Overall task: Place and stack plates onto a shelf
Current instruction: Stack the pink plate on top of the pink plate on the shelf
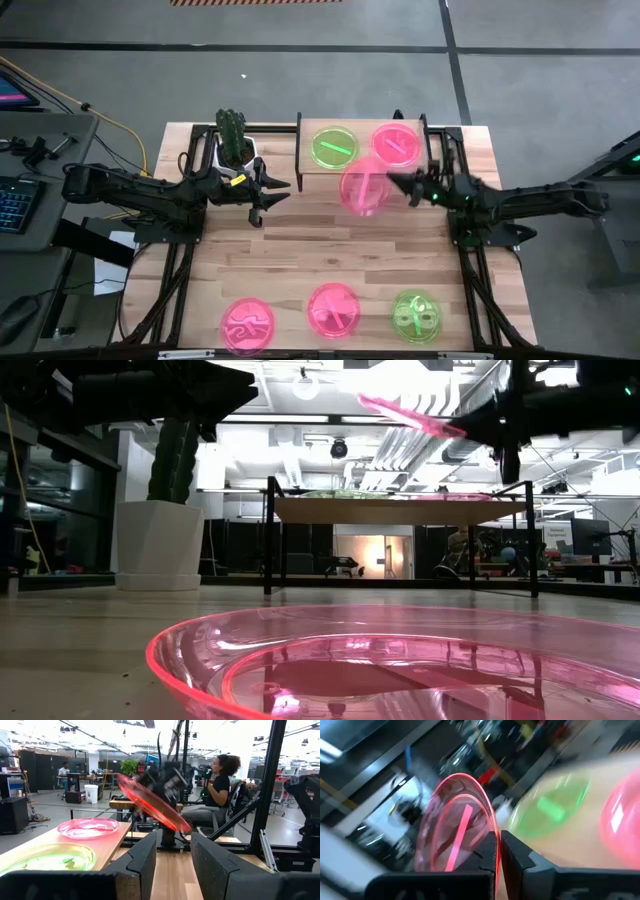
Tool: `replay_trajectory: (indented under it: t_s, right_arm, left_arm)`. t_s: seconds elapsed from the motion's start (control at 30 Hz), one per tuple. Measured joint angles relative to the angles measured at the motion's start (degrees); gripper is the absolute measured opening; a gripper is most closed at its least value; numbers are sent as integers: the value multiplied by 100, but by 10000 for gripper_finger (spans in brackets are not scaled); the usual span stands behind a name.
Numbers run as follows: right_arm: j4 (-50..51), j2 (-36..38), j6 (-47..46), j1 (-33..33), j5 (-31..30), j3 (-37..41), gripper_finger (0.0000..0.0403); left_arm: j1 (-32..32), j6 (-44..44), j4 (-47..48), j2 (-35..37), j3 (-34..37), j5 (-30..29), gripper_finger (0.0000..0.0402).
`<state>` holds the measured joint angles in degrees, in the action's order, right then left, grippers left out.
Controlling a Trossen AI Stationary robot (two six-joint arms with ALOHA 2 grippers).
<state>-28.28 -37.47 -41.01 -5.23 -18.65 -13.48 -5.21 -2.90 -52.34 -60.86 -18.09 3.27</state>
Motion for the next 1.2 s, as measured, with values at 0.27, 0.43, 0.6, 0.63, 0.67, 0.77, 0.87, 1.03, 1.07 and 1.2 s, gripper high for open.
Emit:
replay_trajectory:
  t_s: [0.27, 0.43, 0.6, 0.63, 0.67, 0.77, 0.87, 1.03, 1.07, 1.2]
  right_arm:
    - [3243, 239, 1161, -918, -1236, -2144, 0]
    - [4815, -20, 1311, -1251, -1695, -3007, 0]
    - [5536, -173, 1302, -1624, -1806, -3123, 0]
    - [5600, -200, 1300, -1704, -1806, -3121, 0]
    - [5588, -216, 1300, -1775, -1797, -3099, 0]
    - [5624, -274, 1307, -1992, -1739, -3040, 0]
    - [5587, -308, 1317, -2199, -1647, -2982, 0]
    - [5563, -518, 1302, -2482, -1221, -2941, 0]
    - [5516, -579, 1302, -2515, -1175, -2941, 0]
    - [5415, -840, 1309, -2627, -1071, -2941, 0]
  left_arm:
    - [0, -2, 9, 0, 0, 0, 113]
    - [0, -18, 11, 0, 0, 0, 113]
    - [1, -93, 11, 0, 0, 0, 113]
    - [1, -93, 11, 0, 0, 0, 113]
    - [0, -94, 11, 0, 0, 0, 113]
    - [0, -94, 13, 0, 0, 0, 113]
    - [0, -93, 13, 0, 0, 0, 113]
    - [2, -94, 13, 0, 0, 0, 113]
    - [1, -94, 14, -1, 0, 0, 113]
    - [1, -94, 14, -2, 0, 0, 113]
